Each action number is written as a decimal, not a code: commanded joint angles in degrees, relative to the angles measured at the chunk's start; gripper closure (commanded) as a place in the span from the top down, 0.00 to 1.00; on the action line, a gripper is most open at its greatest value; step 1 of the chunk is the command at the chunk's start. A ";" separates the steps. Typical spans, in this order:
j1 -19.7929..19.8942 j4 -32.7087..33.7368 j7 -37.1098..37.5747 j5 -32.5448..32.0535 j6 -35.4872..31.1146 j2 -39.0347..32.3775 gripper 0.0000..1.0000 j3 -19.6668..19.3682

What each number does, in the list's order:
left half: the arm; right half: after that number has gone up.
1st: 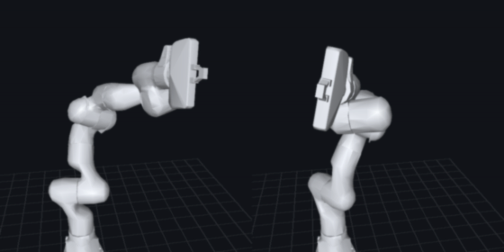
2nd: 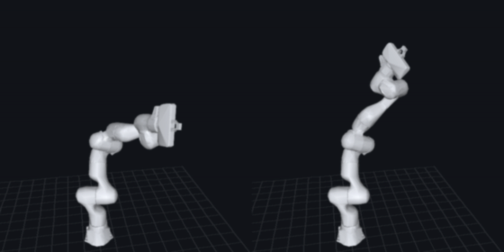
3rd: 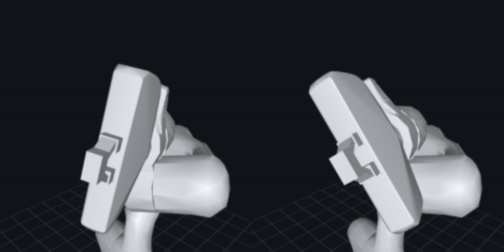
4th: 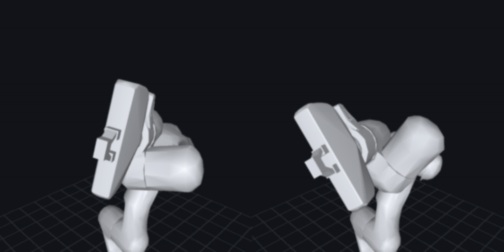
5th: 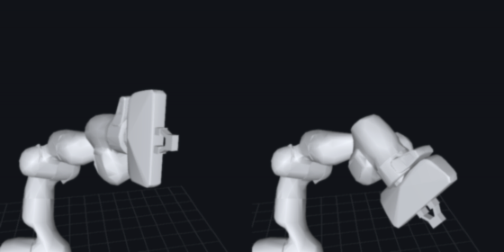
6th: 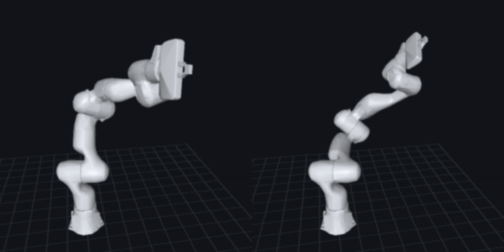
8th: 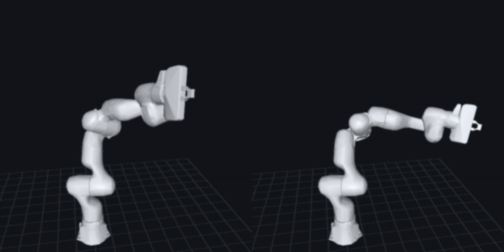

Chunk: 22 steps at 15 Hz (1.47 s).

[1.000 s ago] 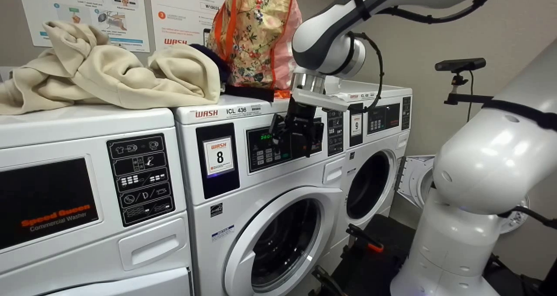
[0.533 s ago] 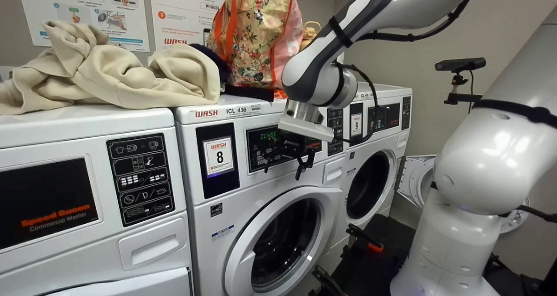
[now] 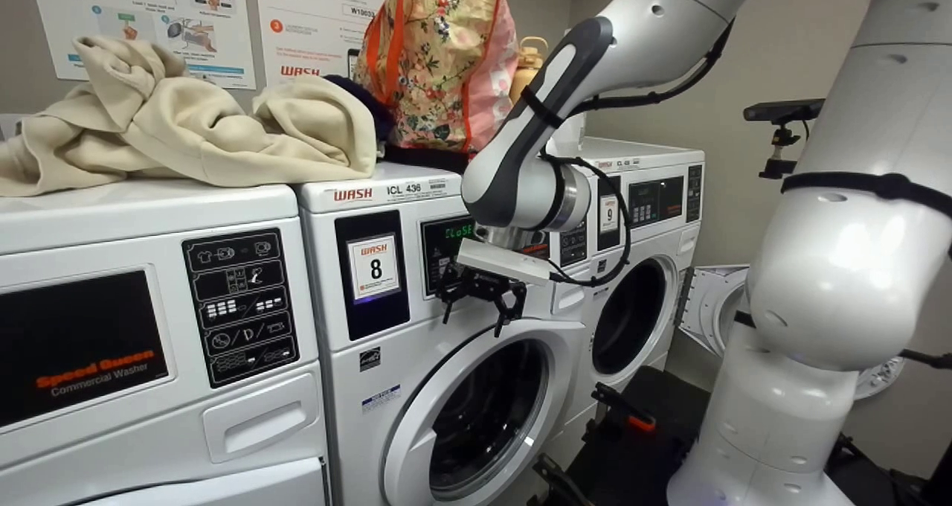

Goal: Open the door of the second washing machine

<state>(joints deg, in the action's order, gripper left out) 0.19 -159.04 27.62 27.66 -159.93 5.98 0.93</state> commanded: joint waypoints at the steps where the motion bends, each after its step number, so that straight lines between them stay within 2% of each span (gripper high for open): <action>1: -2.21 0.04 1.39 3.85 -6.07 -3.60 1.00 1.20; 12: -5.19 0.09 -1.38 16.96 -19.20 -11.95 1.00 4.98; 17: -4.14 1.16 -1.57 21.68 -24.12 -15.57 1.00 8.74; 22: -1.33 2.42 -1.45 22.48 -27.43 -19.57 1.00 12.27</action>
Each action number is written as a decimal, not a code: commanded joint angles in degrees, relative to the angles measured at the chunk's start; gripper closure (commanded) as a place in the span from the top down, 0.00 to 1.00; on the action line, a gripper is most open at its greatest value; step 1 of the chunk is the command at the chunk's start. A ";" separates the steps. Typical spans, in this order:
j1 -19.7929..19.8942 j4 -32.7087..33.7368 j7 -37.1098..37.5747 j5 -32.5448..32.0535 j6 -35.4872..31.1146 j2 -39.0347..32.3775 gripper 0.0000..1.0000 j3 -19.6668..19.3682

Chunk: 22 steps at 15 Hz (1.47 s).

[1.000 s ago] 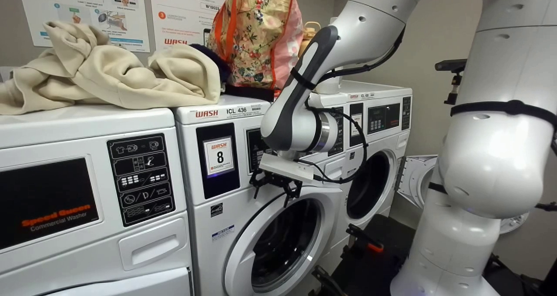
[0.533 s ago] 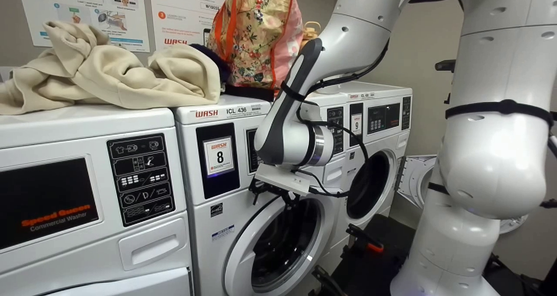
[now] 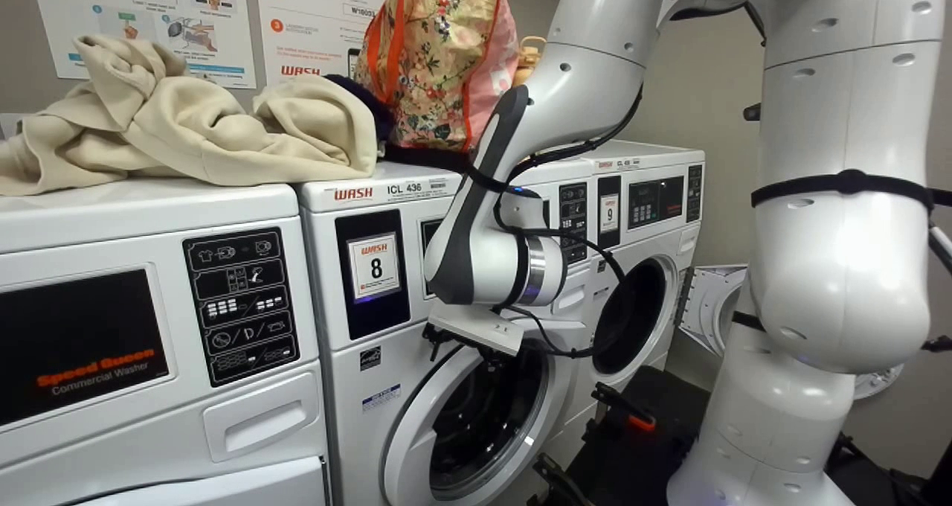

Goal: Open the door of the second washing machine

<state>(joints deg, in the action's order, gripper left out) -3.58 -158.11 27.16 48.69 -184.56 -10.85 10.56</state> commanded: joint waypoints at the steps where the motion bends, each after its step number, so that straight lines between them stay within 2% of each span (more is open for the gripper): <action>1: 3.47 1.87 -0.88 1.19 -3.40 -3.53 1.00 3.50; 11: 13.23 5.67 -0.84 -5.40 -9.00 -14.29 1.00 6.71; 15: 15.98 5.23 -0.16 -7.64 -10.14 -14.75 1.00 8.91; 22: 15.92 2.72 0.31 -6.70 -8.15 -13.25 1.00 8.59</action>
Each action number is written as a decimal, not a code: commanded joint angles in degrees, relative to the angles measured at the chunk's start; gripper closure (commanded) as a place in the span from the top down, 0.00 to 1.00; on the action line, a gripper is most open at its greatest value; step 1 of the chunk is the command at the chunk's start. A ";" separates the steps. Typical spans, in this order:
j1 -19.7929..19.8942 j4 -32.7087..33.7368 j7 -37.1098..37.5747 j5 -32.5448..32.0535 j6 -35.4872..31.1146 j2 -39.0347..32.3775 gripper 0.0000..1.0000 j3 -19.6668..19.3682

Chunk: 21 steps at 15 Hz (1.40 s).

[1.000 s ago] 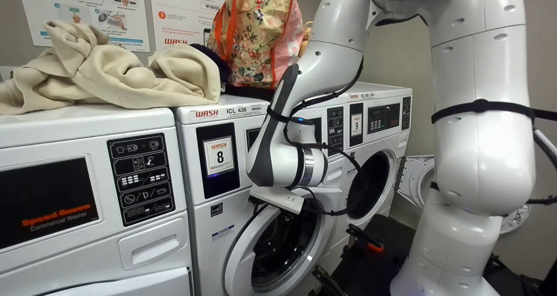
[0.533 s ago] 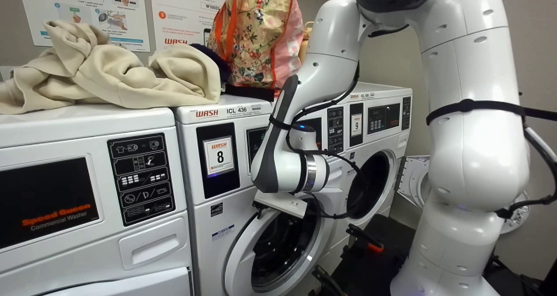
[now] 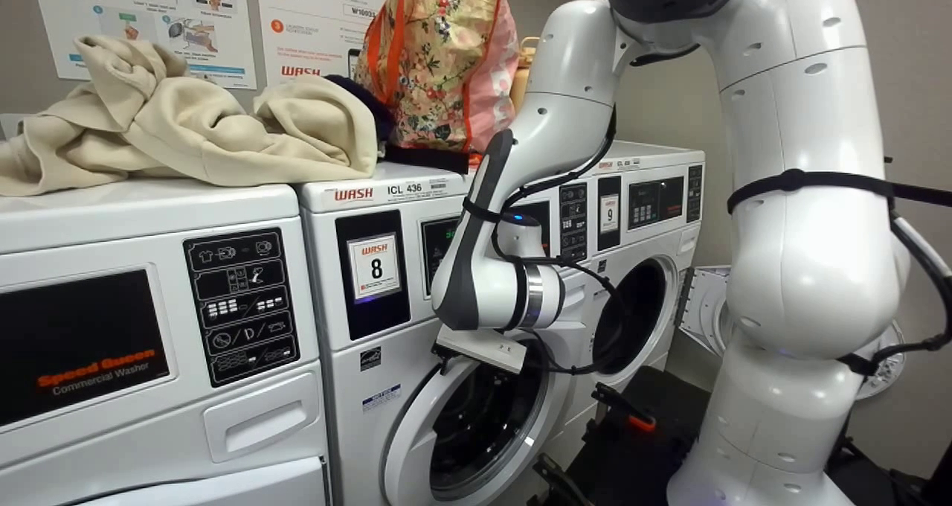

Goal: Open the door of the second washing machine

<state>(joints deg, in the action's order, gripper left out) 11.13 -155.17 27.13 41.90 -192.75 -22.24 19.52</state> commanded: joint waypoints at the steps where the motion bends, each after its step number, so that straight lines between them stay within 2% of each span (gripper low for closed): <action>1: 0.98 -0.59 0.43 0.42 1.24 -1.35 1.00 -0.60; 6: -2.80 -2.01 0.63 2.17 6.22 0.02 1.00 -4.30; 11: -9.87 -5.33 1.70 2.36 10.94 2.00 1.00 -11.01; 13: -13.18 -7.01 2.31 1.76 13.27 3.64 1.00 -14.38; 14: -16.83 -3.84 0.55 3.89 14.82 0.74 1.00 -17.85; 15: -18.81 -4.21 0.93 3.62 16.55 1.15 1.00 -19.78; 21: -30.22 -4.41 3.75 -0.90 28.76 3.80 1.00 -32.99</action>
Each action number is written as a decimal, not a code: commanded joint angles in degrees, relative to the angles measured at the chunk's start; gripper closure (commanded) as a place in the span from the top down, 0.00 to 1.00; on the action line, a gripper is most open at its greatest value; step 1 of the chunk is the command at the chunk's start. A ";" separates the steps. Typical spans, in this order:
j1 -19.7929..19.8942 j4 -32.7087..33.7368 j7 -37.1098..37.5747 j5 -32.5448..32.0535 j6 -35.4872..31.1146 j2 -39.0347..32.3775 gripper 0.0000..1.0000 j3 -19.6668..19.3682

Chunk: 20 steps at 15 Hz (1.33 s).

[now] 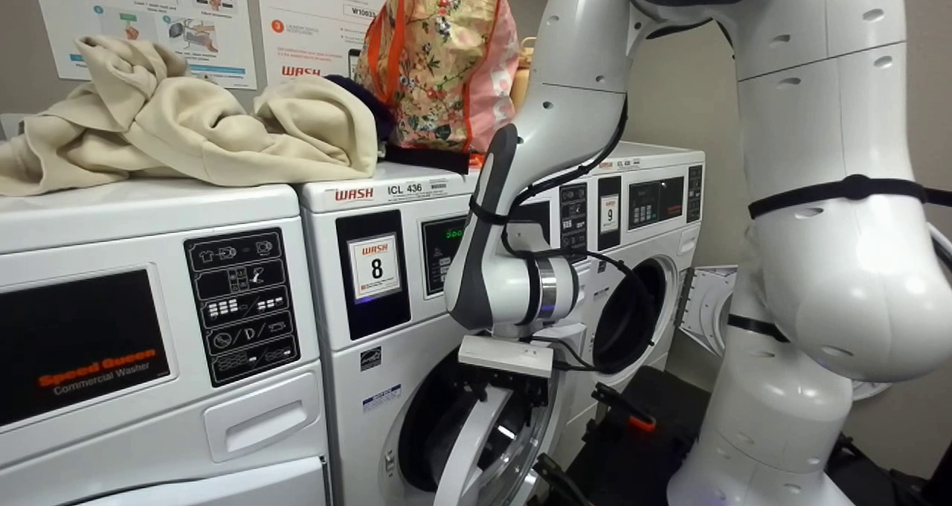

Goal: Open the door of the second washing machine

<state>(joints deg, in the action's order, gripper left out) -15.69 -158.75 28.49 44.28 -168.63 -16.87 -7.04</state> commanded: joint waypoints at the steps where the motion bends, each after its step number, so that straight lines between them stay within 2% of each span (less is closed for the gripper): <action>1: -4.72 -0.57 2.56 -4.65 7.19 -1.05 1.00 -8.52; 6: -10.05 -0.70 8.30 -17.76 20.30 3.45 1.00 -18.49; 10: -12.33 -0.67 14.29 -29.28 28.99 7.27 1.00 -24.80; 11: -3.07 -0.61 18.01 -35.49 29.76 9.20 1.00 -17.71; 12: -2.10 -1.26 19.74 -38.60 30.38 10.85 1.00 -17.46; 15: 5.18 -0.72 22.69 -44.04 34.09 15.41 1.00 -11.71; 20: 13.07 -1.89 18.05 -42.13 38.50 29.38 1.00 -3.35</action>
<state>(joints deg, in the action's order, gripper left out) -6.53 -158.66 48.44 1.68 -134.52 1.54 -14.63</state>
